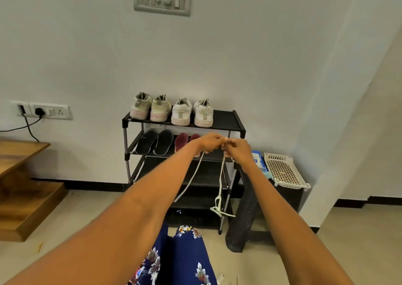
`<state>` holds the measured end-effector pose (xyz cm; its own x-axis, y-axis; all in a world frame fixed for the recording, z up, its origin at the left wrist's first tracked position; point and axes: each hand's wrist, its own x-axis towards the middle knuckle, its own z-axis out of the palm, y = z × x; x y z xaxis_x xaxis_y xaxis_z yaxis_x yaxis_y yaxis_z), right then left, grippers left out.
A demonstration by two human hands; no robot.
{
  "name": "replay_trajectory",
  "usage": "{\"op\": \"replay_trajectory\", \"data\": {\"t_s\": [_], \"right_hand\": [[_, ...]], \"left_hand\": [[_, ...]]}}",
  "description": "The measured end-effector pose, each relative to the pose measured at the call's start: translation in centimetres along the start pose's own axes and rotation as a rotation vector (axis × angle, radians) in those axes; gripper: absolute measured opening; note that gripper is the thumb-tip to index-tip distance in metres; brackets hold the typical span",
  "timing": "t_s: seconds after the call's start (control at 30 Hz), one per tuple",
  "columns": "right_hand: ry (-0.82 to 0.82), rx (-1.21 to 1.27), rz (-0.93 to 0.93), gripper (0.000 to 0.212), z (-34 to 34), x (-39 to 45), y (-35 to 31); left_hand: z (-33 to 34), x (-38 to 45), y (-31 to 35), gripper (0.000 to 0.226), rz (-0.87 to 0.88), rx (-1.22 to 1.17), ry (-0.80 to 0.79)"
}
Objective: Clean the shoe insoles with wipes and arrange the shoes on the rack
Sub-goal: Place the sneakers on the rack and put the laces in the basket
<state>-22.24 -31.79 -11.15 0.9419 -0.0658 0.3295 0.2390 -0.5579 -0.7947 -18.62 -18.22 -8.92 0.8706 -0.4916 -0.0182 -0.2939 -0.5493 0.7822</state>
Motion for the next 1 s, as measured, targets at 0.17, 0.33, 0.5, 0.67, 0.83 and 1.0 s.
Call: {"op": "replay_trajectory", "data": {"t_s": [0.17,0.33,0.5,0.67,0.83,1.0], "right_hand": [[0.156,0.106,0.339,0.015,-2.5,-0.1,3.7],[-0.078,-0.013,0.165,0.033,-1.9,-1.4,3.6],[-0.115,0.038,0.033,0.017,0.5,-0.6,0.0],[0.171,0.106,0.259,0.02,-1.2,0.2,2.7],[-0.084,-0.129,0.146,0.01,-0.6,0.0,2.8],[-0.069,0.161,0.063,0.016,1.7,0.5,0.8]], "left_hand": [[-1.5,-0.8,-0.2,0.029,-0.056,-0.109,-0.036],[-1.6,-1.0,-0.9,0.027,-0.039,-0.06,-0.044],[-0.3,0.0,-0.1,0.029,0.001,-0.021,-0.064],[-2.1,-0.5,-0.5,0.033,-0.052,-0.207,-0.081],[-2.6,-0.7,-1.5,0.026,-0.047,-0.384,-0.089],[-1.4,0.0,-1.3,0.021,-0.001,-0.492,-0.104]]}}
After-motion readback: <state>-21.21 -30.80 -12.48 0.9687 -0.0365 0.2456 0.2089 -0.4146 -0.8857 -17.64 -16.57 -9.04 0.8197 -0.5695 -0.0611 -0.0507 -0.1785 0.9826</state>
